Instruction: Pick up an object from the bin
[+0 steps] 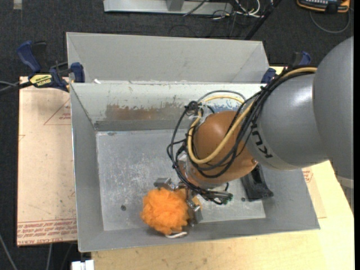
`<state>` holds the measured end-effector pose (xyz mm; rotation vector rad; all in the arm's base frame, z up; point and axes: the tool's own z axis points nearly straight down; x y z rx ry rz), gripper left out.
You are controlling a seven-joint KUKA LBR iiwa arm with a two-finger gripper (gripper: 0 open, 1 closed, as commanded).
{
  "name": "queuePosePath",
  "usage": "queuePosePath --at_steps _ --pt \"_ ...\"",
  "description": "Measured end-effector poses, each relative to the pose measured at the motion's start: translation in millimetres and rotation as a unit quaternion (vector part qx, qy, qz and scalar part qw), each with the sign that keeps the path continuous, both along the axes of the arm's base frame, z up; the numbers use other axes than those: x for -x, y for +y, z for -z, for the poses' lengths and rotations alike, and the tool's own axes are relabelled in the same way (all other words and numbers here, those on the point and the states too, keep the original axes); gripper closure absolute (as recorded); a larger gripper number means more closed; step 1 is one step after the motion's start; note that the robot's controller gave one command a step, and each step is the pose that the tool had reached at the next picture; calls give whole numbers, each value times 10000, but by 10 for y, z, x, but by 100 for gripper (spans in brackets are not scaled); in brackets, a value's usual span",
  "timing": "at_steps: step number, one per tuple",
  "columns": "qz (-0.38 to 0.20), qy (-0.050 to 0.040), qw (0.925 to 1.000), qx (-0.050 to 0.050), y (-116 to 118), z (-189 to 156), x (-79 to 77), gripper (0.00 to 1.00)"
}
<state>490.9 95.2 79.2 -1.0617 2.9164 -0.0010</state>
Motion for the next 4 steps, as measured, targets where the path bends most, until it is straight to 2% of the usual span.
queuePosePath --at_steps 1,2,4 --pt "2 5 10000 -2 0 -29 7 100" --pt "9 77 10000 7 -3 -170 49 100" --pt "12 108 9999 13 -7 -564 67 100"
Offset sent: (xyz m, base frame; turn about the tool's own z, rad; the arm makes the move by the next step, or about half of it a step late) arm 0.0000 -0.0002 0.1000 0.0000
